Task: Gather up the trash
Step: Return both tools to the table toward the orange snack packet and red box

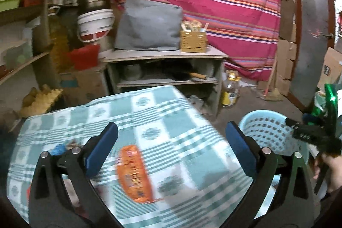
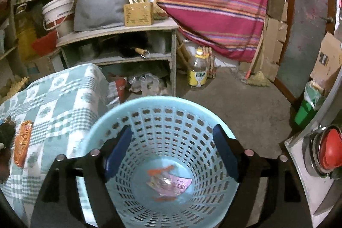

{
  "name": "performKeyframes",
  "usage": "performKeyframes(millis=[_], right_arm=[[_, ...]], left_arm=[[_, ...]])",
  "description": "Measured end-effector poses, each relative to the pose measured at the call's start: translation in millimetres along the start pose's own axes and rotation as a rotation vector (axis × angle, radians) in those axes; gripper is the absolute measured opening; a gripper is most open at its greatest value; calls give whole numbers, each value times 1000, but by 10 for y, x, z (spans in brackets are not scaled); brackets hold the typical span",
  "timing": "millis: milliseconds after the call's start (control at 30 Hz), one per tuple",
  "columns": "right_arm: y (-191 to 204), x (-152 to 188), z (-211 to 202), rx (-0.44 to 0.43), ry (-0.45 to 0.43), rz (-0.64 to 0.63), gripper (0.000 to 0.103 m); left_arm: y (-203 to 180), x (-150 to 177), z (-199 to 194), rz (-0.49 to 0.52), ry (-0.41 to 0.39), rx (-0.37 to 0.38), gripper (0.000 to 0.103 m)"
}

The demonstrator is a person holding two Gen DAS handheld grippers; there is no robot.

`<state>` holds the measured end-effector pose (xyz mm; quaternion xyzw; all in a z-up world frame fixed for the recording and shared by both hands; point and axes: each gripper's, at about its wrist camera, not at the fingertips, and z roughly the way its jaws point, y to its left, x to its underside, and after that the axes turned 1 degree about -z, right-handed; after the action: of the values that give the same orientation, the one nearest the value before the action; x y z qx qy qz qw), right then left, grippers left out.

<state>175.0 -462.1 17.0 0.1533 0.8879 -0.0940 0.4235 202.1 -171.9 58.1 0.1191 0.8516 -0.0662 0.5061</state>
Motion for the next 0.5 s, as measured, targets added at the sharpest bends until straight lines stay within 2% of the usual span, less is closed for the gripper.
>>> performKeyframes(millis=[200,367,467,500], right_arm=[[438,-23,-224,-39,-49,-56,77],[775,-11,-381,-74,-78,-99,77],[955,-5,-469,-98,-93,-102,87],[1031,-2,-508,-108,-105,-102,88]], left_arm=[[574,95,-195,-50,1,-68,97],[1022,216,-394,-59,-5,-153,97],[1294,284,-472,-83,5,-194,98],[1399,319,-504,-98,9,-202,98]])
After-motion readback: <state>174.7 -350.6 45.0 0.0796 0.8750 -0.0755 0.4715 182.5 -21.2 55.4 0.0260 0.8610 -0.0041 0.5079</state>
